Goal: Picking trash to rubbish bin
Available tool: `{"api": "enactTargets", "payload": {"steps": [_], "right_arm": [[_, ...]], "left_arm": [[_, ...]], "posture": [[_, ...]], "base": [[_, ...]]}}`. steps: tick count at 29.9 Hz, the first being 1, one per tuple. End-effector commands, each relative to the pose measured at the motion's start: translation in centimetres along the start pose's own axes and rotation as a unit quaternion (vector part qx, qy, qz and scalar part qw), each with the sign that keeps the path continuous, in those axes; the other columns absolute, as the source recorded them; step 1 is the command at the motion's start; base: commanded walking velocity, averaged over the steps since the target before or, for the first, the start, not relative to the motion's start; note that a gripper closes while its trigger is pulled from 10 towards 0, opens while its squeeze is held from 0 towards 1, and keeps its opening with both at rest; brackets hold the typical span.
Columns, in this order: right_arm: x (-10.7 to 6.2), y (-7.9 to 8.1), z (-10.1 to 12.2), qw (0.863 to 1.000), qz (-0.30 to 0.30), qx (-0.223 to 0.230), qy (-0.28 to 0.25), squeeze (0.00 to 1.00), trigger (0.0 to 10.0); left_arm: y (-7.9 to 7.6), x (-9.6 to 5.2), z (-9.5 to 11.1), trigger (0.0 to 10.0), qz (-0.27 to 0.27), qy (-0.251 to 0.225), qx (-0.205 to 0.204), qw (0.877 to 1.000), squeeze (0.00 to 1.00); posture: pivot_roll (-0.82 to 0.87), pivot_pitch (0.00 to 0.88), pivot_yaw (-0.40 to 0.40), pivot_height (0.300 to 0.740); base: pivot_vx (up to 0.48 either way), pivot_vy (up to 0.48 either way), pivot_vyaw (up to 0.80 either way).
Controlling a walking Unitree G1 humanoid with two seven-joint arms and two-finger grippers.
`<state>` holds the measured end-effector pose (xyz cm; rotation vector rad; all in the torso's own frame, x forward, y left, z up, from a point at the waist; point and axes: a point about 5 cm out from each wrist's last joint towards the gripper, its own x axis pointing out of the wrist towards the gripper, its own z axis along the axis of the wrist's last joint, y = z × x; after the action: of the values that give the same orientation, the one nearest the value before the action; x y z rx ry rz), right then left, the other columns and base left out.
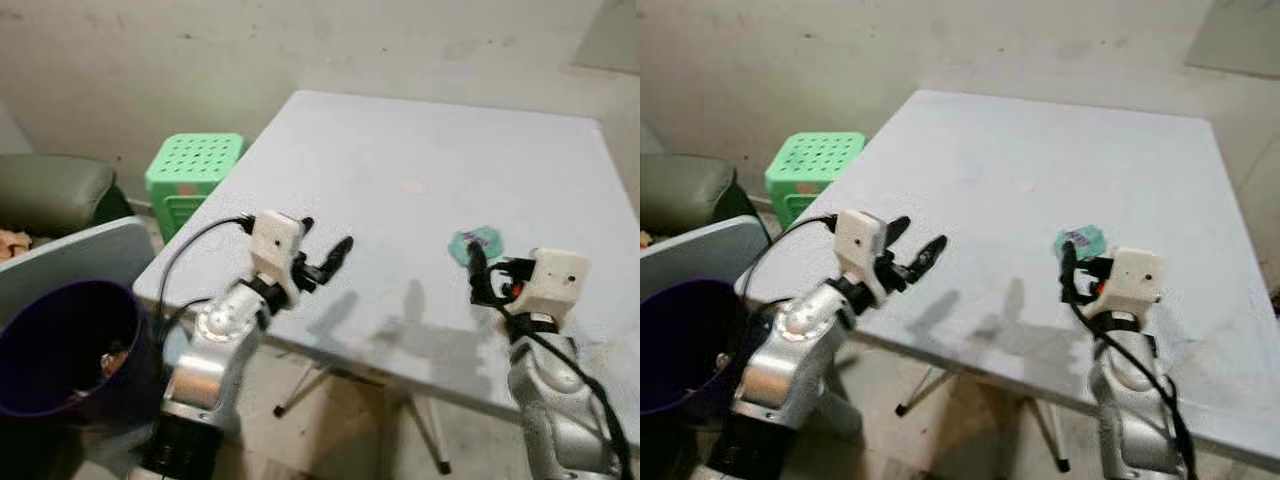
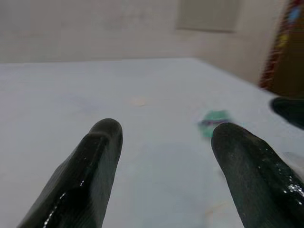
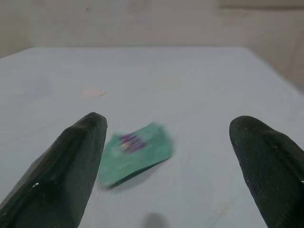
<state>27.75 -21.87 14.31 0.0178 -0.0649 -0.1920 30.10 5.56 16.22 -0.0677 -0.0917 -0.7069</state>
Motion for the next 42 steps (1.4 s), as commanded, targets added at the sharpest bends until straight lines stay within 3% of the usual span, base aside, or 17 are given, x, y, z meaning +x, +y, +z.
{"api": "enactTargets", "payload": {"steps": [1,9,20,25,38,42], "right_arm": [[0.2,0.4,-0.2,1.0,-0.005,0.007,0.01,0.0,10.0],[1.4,-0.2,-0.4,0.999,-0.027,-0.008,0.027,0.0,10.0],[4.5,-0.5,0.1,0.998,-0.031,-0.028,0.038,0.0,10.0],[6.0,-0.5,-0.4,0.997,-0.041,-0.027,0.066,0.0,10.0],[8.7,-1.0,-1.1,0.99,-0.062,-0.05,0.113,0.0,10.0],[9.1,-1.1,-1.5,0.988,-0.063,-0.037,0.139,0.0,10.0]], "left_arm": [[0.6,-0.6,0.3,10.0,0.011,-0.006,0.011,1.0,0.0],[-0.5,-1.0,0.3,10.0,-0.018,-0.013,0.018,1.0,0.0],[-2.7,-2.0,-0.3,10.0,-0.058,-0.002,0.011,0.998,0.0],[-3.6,-2.5,-0.4,10.0,-0.071,0.002,0.006,0.997,0.0],[-3.8,-3.3,-0.3,10.0,-0.066,0.011,0.006,0.998,0.0],[-3.8,-3.3,-0.2,10.0,-0.065,0.012,0.007,0.998,0.0]], "posture": [[-0.09,0.11,0.007,0.74],[-0.09,0.118,0.0,0.74],[-0.07,0.137,-0.017,0.74],[-0.05,0.156,-0.022,0.74],[-0.03,0.178,-0.023,0.74],[-0.03,0.18,-0.024,0.74]], "base": [[0.0,0.0,0.0],[0.0,0.0,0.0],[0.0,0.0,0.0],[0.0,0.0,0.0],[0.0,0.0,0.0],[0.0,0.0,0.0]]}}
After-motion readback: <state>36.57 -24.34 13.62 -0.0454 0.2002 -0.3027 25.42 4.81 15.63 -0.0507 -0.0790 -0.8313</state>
